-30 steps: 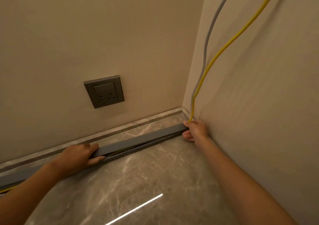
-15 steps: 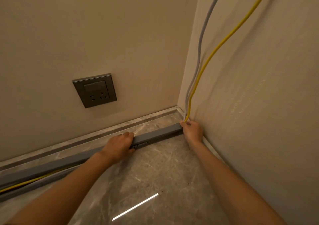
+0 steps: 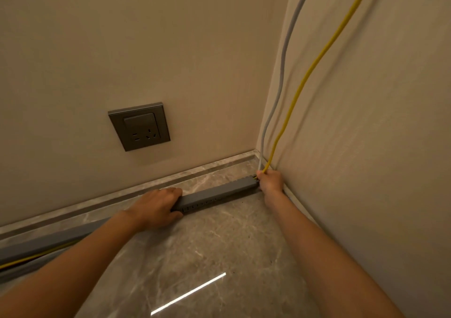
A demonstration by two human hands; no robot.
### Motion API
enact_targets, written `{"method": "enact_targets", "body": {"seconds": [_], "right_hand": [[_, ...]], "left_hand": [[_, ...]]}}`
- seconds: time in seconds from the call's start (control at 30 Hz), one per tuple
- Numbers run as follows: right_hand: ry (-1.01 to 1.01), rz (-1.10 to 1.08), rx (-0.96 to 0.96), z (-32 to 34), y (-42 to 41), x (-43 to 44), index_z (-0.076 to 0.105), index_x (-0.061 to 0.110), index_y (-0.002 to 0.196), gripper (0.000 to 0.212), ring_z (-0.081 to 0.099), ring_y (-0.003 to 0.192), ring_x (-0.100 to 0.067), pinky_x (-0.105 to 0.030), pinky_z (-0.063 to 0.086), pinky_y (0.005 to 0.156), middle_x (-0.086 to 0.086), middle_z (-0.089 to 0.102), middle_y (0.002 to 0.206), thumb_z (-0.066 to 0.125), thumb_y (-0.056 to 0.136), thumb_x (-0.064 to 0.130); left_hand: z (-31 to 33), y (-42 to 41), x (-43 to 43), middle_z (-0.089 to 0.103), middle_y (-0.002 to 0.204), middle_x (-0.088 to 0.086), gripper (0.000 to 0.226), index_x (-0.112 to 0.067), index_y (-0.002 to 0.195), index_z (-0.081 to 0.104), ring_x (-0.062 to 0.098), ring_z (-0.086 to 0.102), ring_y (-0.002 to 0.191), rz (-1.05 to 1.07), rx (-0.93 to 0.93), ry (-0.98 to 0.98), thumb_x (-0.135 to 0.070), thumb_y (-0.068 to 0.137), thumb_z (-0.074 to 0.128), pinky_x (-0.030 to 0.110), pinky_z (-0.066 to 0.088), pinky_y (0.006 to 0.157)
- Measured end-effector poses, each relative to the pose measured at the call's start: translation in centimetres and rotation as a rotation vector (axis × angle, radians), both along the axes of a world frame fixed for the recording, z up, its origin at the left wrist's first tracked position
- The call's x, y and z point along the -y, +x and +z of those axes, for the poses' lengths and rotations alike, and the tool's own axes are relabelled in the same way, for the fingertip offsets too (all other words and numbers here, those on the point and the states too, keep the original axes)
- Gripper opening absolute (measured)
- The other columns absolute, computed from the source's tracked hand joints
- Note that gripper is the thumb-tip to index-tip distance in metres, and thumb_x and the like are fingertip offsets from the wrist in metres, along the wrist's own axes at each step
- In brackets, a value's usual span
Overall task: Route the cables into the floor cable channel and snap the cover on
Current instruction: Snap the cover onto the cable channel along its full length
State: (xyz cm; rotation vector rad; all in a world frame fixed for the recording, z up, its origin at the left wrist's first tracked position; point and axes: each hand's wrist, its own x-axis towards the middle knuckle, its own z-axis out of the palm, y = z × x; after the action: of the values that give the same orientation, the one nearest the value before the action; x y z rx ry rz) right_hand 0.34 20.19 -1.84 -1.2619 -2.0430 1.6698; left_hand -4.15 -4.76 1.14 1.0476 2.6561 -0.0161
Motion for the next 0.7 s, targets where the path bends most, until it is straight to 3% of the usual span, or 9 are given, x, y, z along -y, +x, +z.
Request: {"method": "enact_targets", "body": {"seconds": [0.07,0.17,0.23,0.3,0.4,0.47,0.6,0.7], "right_hand": [[-0.034,-0.033,-0.004,-0.2,-0.4,-0.3,0.06,0.006,0.084,0.013,0.054,0.061,-0.02,-0.038,0.048,0.063,-0.009,0.057,0.069,0.05,0.092,0.011],[-0.003,-0.007,0.025,-1.0,-1.0,-0.9,0.065,-0.005,0.099,0.024,0.064,0.09,-0.035,-0.051,0.052,0.09,-0.014,0.06,0.084,0.051,0.091,0.013],[-0.013,0.011,0.014,-1.0,-0.9,-1.1,0.061,-0.007,0.107,0.027,0.064,0.093,-0.034,-0.048,0.052,0.092,-0.014,0.059,0.089,0.048,0.093,0.012],[-0.026,0.033,-0.02,-0.9,-0.5,-1.4,0.062,-0.004,0.105,0.024,0.058,0.077,-0.023,-0.037,0.053,0.076,-0.013,0.057,0.088,0.047,0.094,0.012],[-0.076,0.078,-0.077,-1.0,0.1,-1.7,0.057,0.009,0.086,0.011,0.044,0.057,-0.009,-0.016,0.043,0.049,-0.008,0.053,0.075,0.05,0.094,0.012],[-0.118,0.096,-0.112,-1.3,0.4,-2.0,0.052,0.01,0.07,0.023,0.043,0.054,-0.008,-0.007,0.039,0.037,-0.003,0.05,0.065,0.052,0.093,0.011],[-0.175,0.131,-0.142,-1.5,0.7,-2.3,0.05,0.014,0.064,0.029,0.053,0.043,-0.002,-0.006,0.04,0.036,-0.002,0.051,0.063,0.053,0.093,0.009],[-0.192,0.158,-0.151,-1.5,0.8,-2.5,0.052,0.014,0.067,0.026,0.048,0.053,-0.007,-0.005,0.04,0.036,-0.002,0.051,0.064,0.051,0.093,0.008]], "left_hand": [[-0.1,-0.1,0.1,0.056,0.123,0.004,0.034,-0.02,0.116,0.046,0.022,0.055,0.107,0.009,0.003,-0.006,-0.039,0.088,0.053,0.031,0.043,0.085],[-0.2,-0.3,0.0,0.056,0.123,0.005,0.034,-0.02,0.115,0.047,0.022,0.055,0.107,0.021,0.008,-0.006,-0.038,0.088,0.054,0.032,0.044,0.086],[-0.2,-0.4,-0.3,0.057,0.122,0.004,0.034,-0.02,0.116,0.047,0.022,0.055,0.106,0.017,0.005,-0.013,-0.038,0.088,0.053,0.032,0.044,0.085],[-0.3,-0.4,-0.6,0.057,0.121,0.004,0.035,-0.021,0.117,0.047,0.021,0.055,0.104,0.0,-0.006,-0.029,-0.04,0.088,0.052,0.03,0.043,0.081],[-0.7,-0.1,-1.3,0.056,0.12,0.004,0.044,-0.021,0.121,0.046,0.02,0.055,0.102,-0.018,-0.031,-0.009,-0.05,0.088,0.048,0.025,0.036,0.073],[-0.9,0.6,-2.3,0.054,0.122,0.005,0.048,-0.02,0.124,0.044,0.021,0.054,0.104,-0.032,-0.056,0.032,-0.052,0.089,0.046,0.027,0.038,0.074],[-1.3,1.9,-5.5,0.052,0.124,0.007,0.044,-0.017,0.127,0.044,0.022,0.053,0.107,-0.068,-0.106,0.194,-0.044,0.092,0.045,0.025,0.04,0.078],[-1.5,2.3,-7.9,0.052,0.125,0.009,0.038,-0.012,0.124,0.046,0.024,0.052,0.108,-0.063,-0.132,0.21,-0.037,0.095,0.043,0.031,0.044,0.085]]}}
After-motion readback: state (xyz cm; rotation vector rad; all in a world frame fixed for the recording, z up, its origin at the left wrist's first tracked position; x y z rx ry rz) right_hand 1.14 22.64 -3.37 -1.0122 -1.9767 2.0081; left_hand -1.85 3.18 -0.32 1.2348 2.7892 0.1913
